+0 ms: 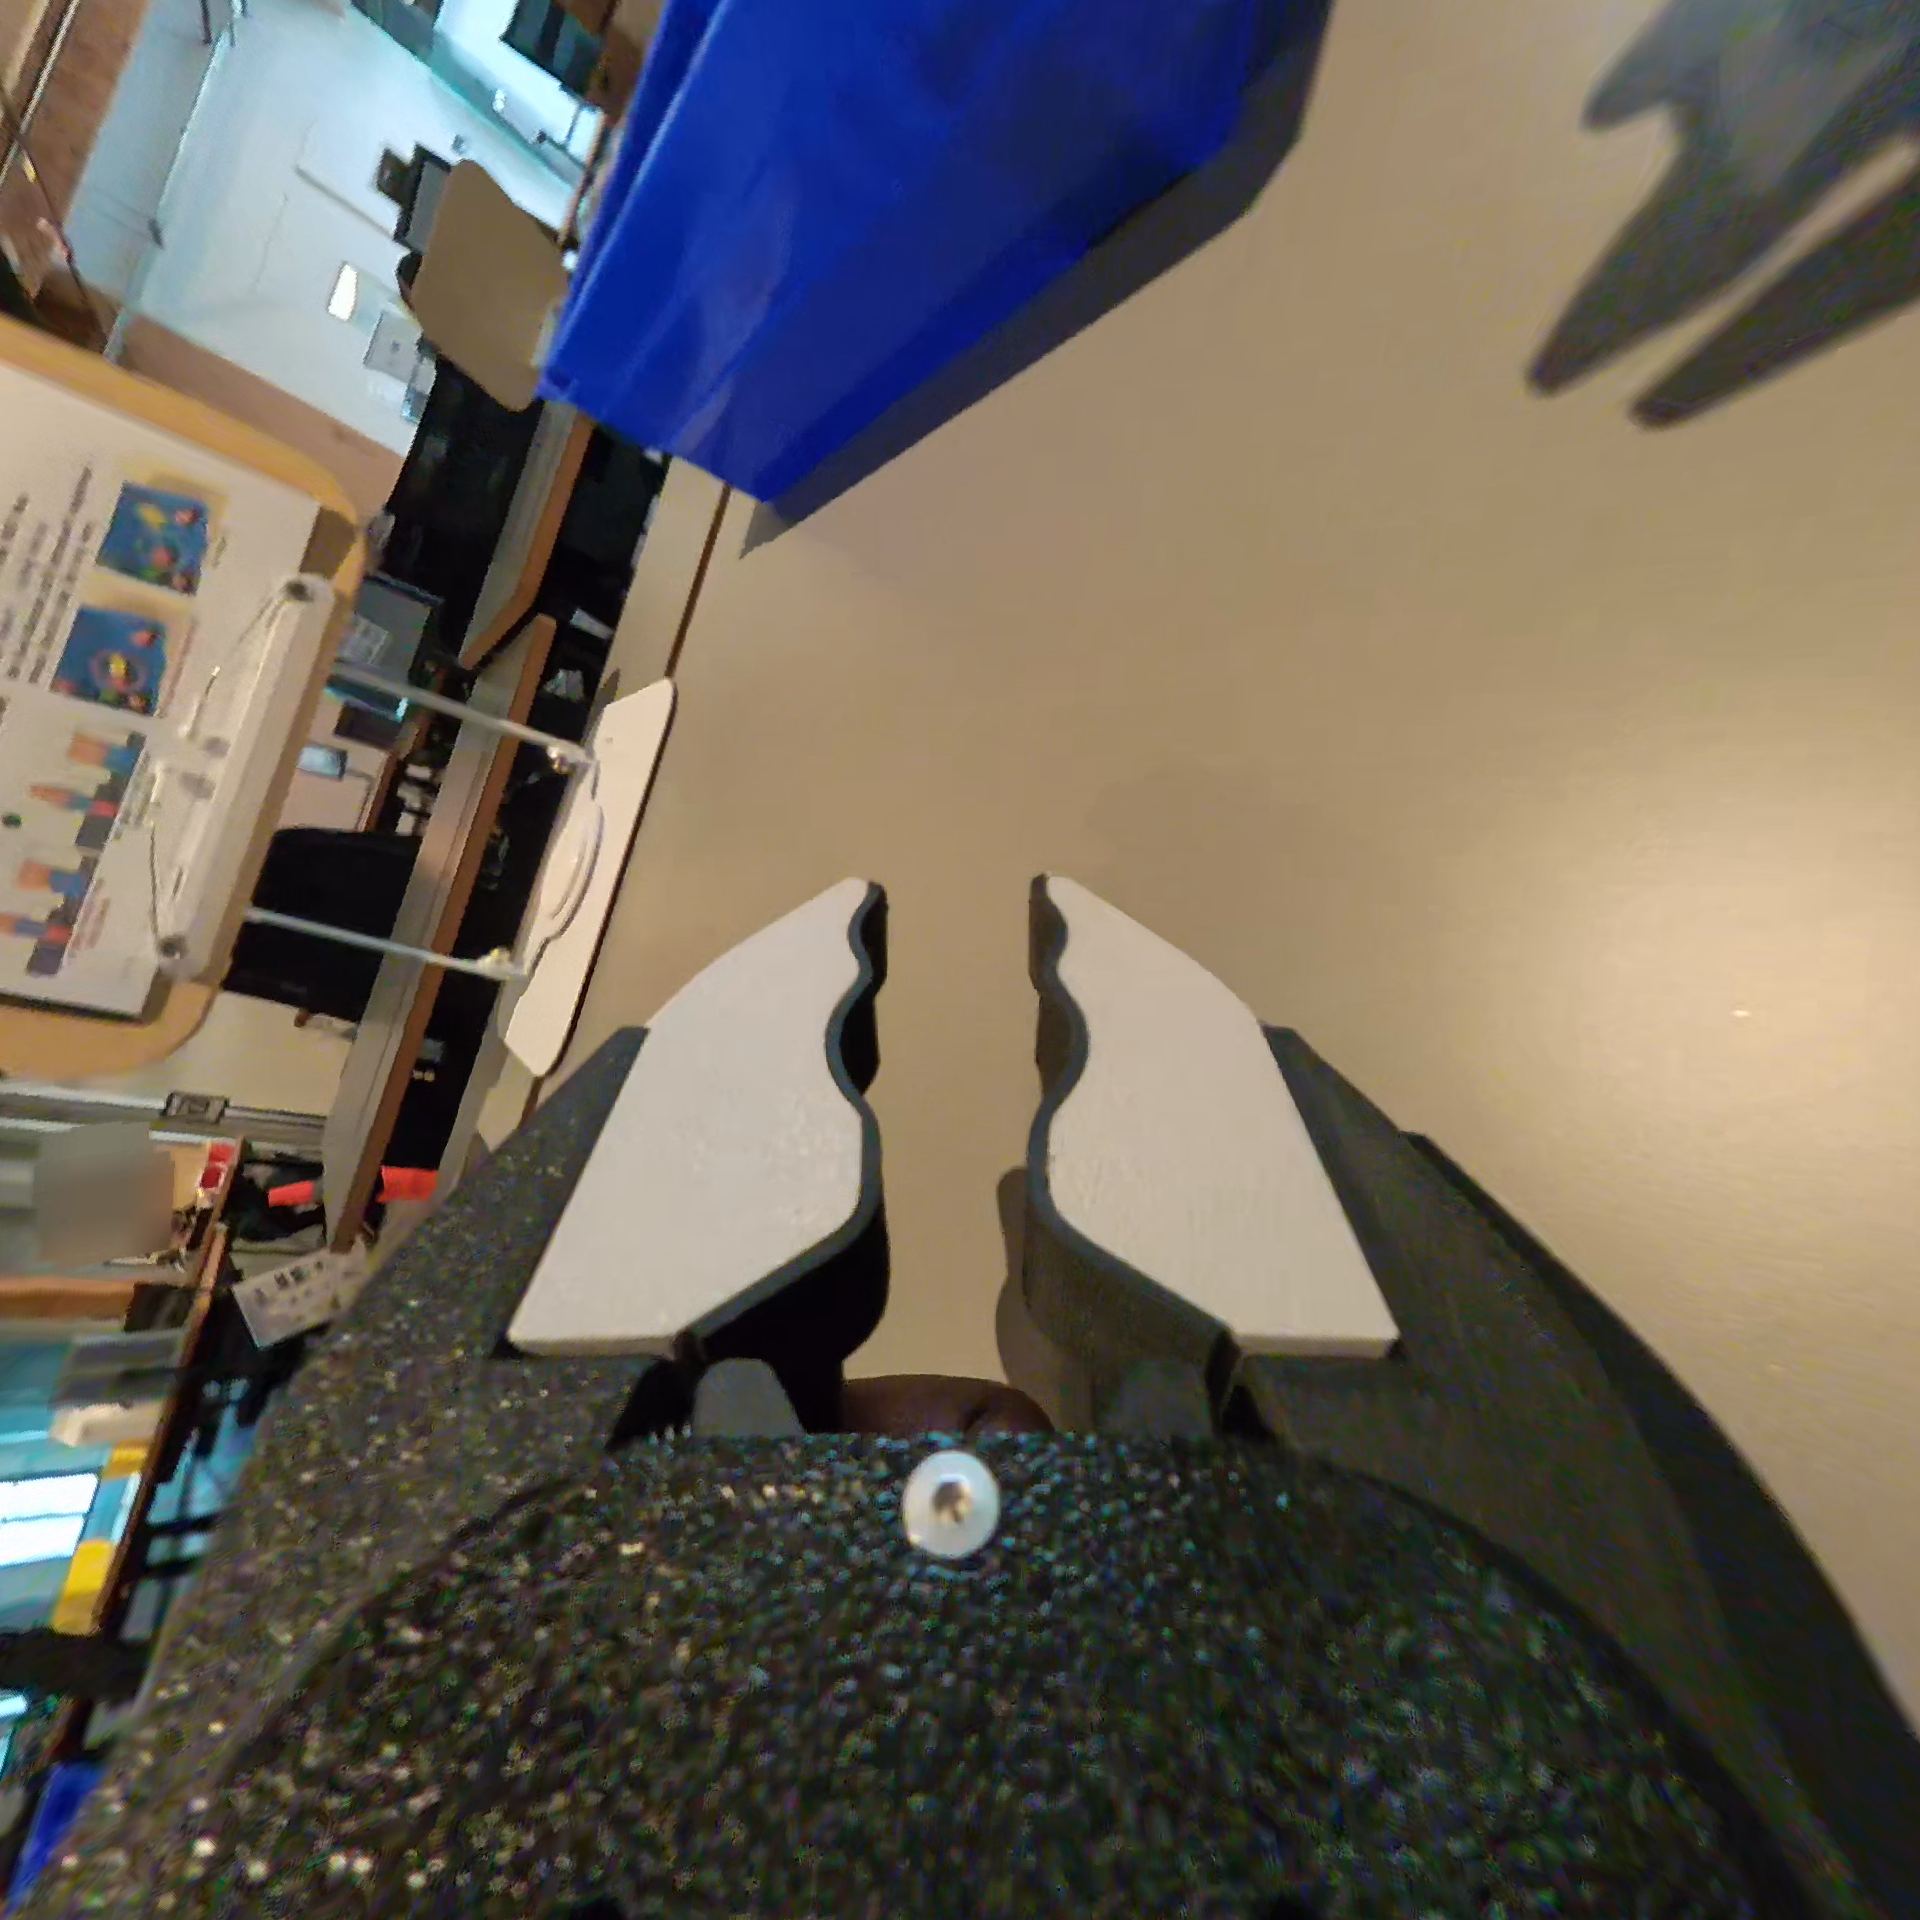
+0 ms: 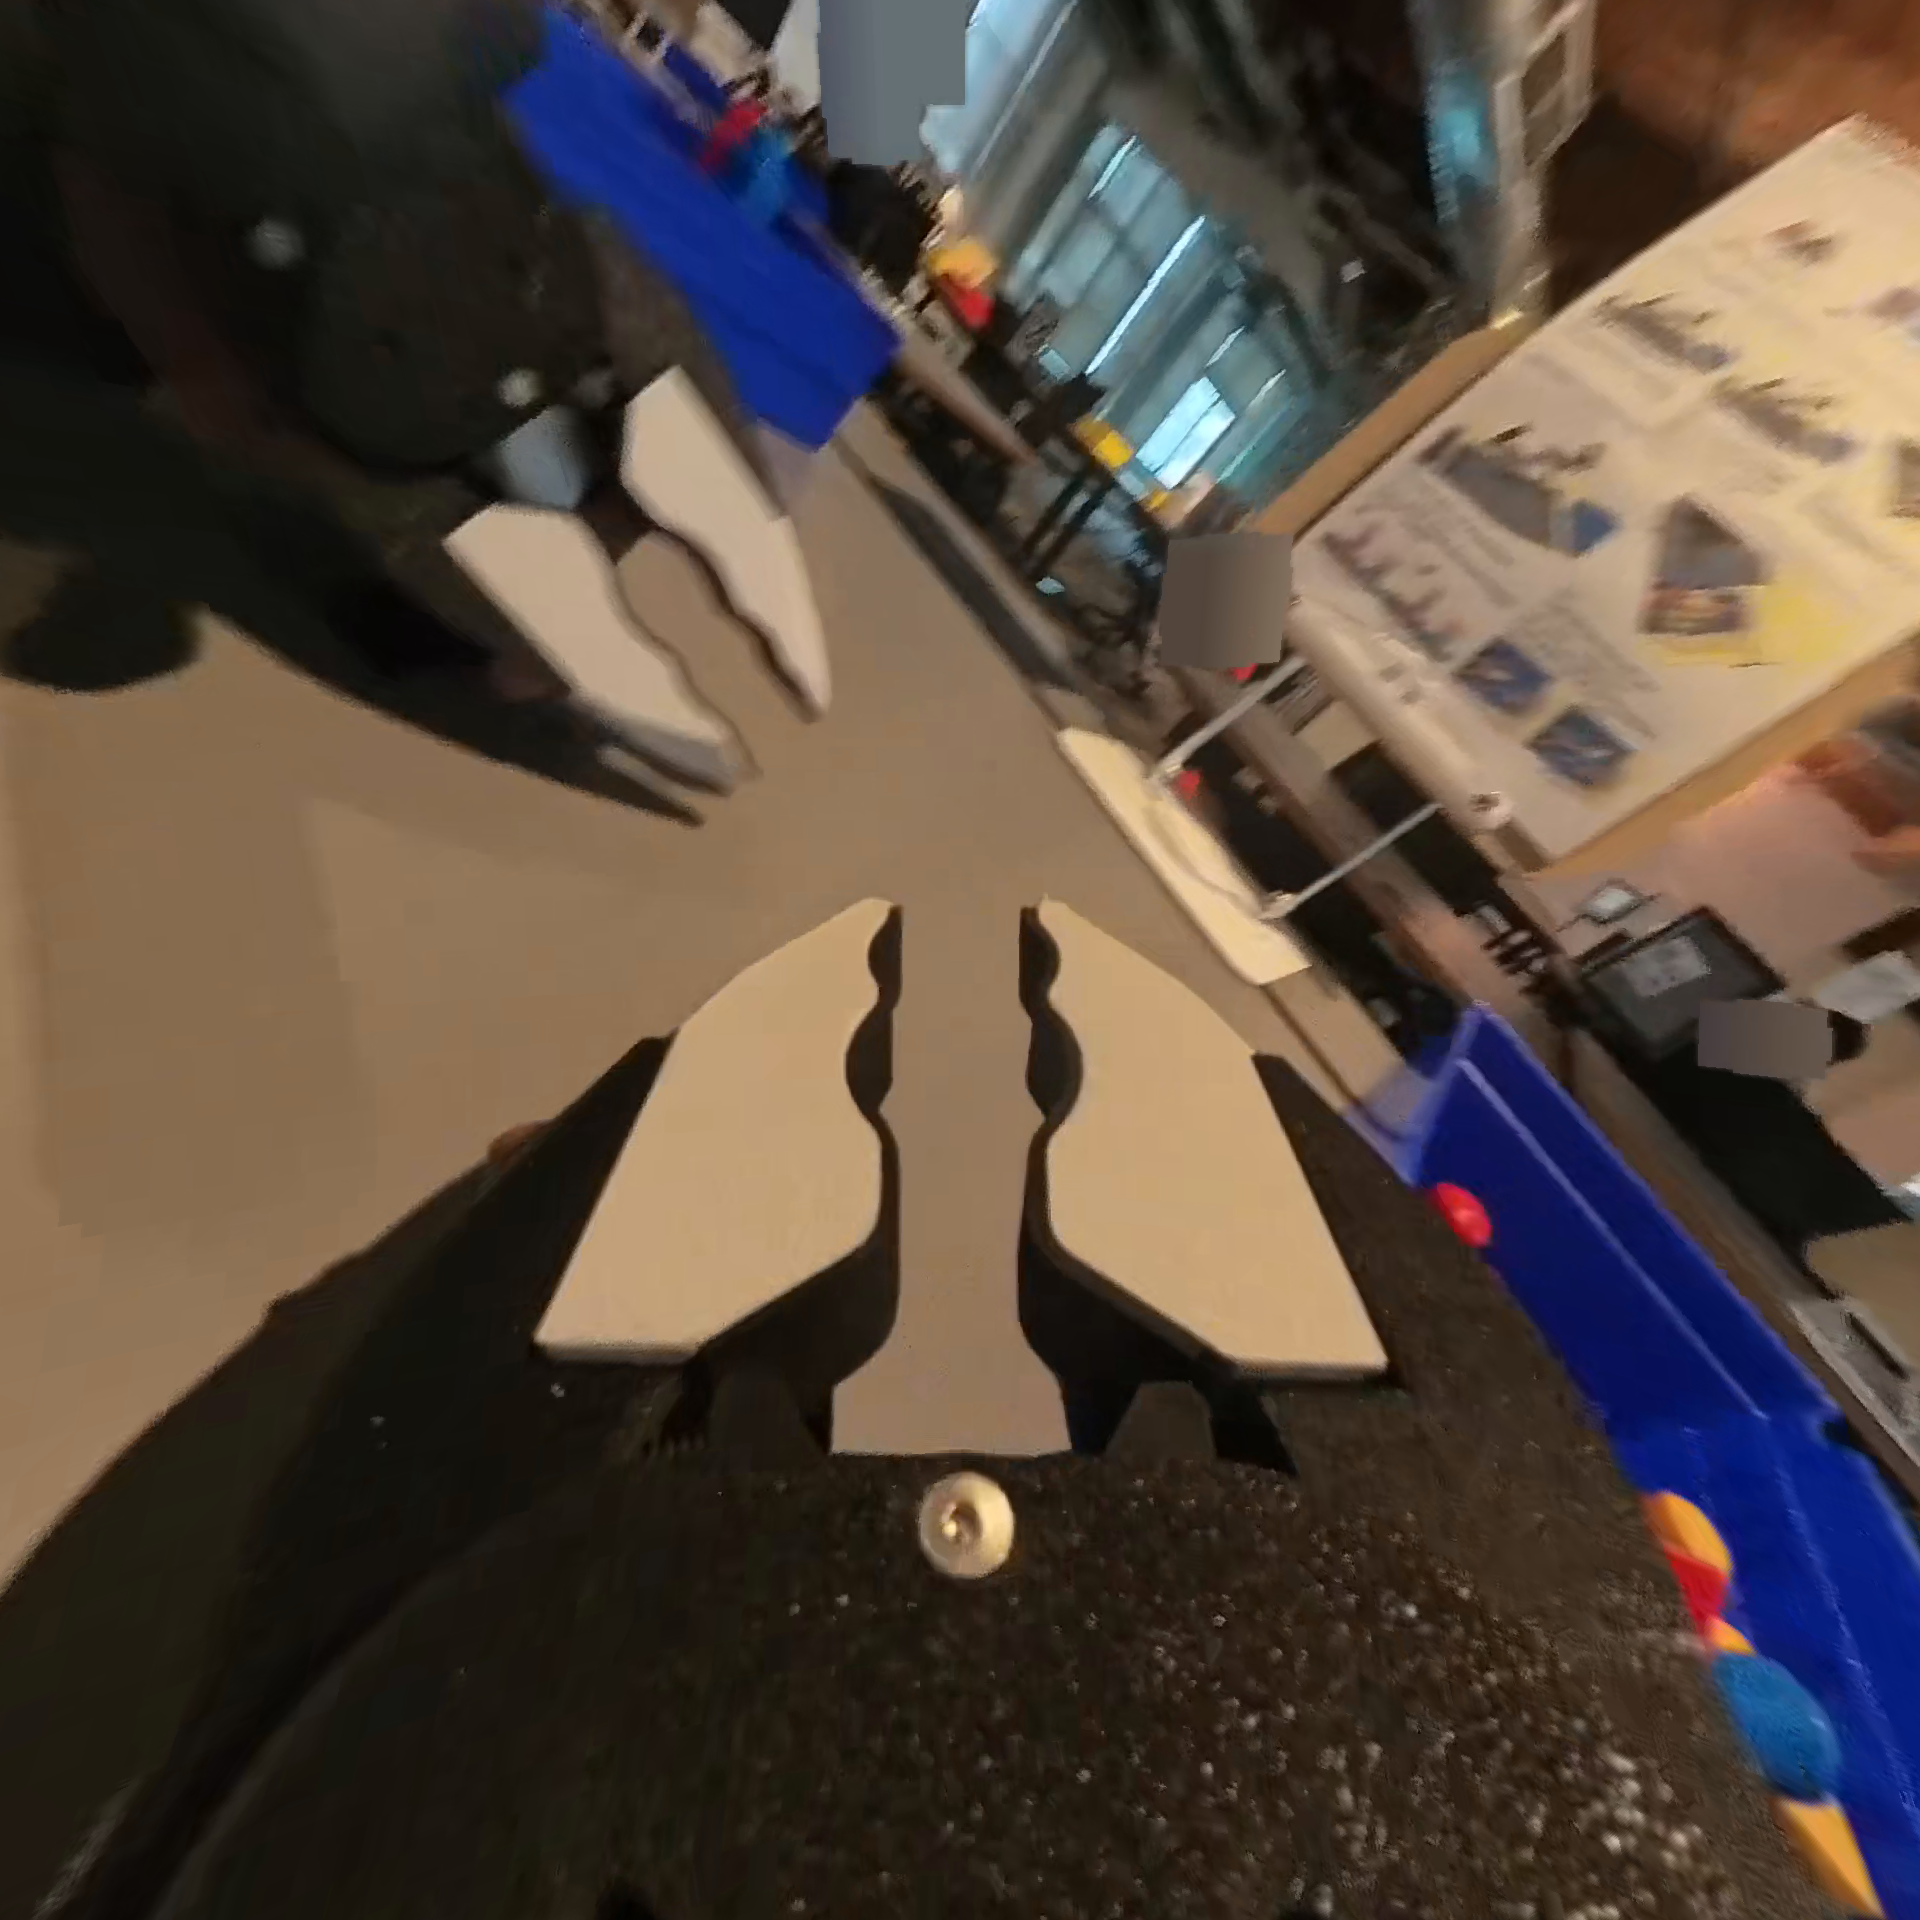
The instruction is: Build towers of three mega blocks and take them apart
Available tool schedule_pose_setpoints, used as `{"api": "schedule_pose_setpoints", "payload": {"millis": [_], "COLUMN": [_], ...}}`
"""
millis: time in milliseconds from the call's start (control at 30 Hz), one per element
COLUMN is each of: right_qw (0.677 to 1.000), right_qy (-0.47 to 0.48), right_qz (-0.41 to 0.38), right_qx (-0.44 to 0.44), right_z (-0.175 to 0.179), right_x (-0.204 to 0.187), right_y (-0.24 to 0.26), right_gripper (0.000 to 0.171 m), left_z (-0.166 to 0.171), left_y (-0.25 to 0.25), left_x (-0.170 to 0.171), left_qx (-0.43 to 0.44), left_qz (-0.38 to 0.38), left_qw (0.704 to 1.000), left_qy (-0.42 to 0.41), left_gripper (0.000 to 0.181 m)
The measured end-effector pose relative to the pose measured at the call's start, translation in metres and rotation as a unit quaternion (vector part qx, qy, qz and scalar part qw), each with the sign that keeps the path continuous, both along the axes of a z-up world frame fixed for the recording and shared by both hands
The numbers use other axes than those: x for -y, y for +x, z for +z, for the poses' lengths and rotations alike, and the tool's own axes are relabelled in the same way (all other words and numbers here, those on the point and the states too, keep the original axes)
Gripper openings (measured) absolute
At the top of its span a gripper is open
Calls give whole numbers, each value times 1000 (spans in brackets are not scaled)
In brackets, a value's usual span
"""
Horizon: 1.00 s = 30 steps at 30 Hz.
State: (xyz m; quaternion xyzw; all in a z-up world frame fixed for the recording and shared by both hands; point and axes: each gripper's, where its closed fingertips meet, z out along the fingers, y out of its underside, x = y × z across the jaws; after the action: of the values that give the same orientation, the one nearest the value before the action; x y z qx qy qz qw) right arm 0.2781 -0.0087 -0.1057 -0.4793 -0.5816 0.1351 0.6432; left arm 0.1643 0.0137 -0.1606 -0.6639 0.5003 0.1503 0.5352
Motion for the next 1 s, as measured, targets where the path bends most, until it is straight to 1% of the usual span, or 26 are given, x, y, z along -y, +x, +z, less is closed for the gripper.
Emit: {"api": "schedule_pose_setpoints", "payload": {"millis": [33,133,200,367,533,567,633,700,733,833,900,967,1000], "right_qw": [1000,995,992,990,984,984,984,984,984,984,984,984,984], "right_qy": [-11,-32,-46,-46,-16,-11,-12,-19,-22,-26,-27,-30,-31], "right_qz": [1,-4,-3,-8,-18,-18,-18,-19,-20,-19,-18,-18,-18], "right_qx": [25,90,114,135,175,177,177,175,174,173,173,173,173], "right_z": [-10,-37,-47,-54,-64,-64,-64,-64,-64,-64,-64,-64,-64], "right_x": [1,-2,-2,-4,-3,-3,-3,-3,-4,-4,-4,-4,-4], "right_y": [-4,-9,-9,-10,-12,-13,-13,-13,-13,-13,-13,-13,-13], "right_gripper": [20,19,18,18,17,15,14,15,16,17,17,17,17], "left_z": [3,12,19,39,56,60,73,92,105,146,170,187,188], "left_y": [-4,-15,-23,-49,-87,-97,-119,-150,-170,-239,-294,-352,-381], "left_x": [-2,-7,-10,-14,-14,-13,-11,-6,-4,5,10,14,13], "left_qx": [11,46,73,132,165,181,246,309,327,328,332,333,334], "left_qz": [10,41,60,106,162,173,189,209,224,272,317,370,396], "left_qw": [1000,998,995,985,971,966,948,924,913,892,871,848,836], "left_qy": [1,7,13,36,58,62,66,80,95,150,171,186,181], "left_gripper": [26,25,24,24,24,25,25,26,27,29,33,36,36]}}
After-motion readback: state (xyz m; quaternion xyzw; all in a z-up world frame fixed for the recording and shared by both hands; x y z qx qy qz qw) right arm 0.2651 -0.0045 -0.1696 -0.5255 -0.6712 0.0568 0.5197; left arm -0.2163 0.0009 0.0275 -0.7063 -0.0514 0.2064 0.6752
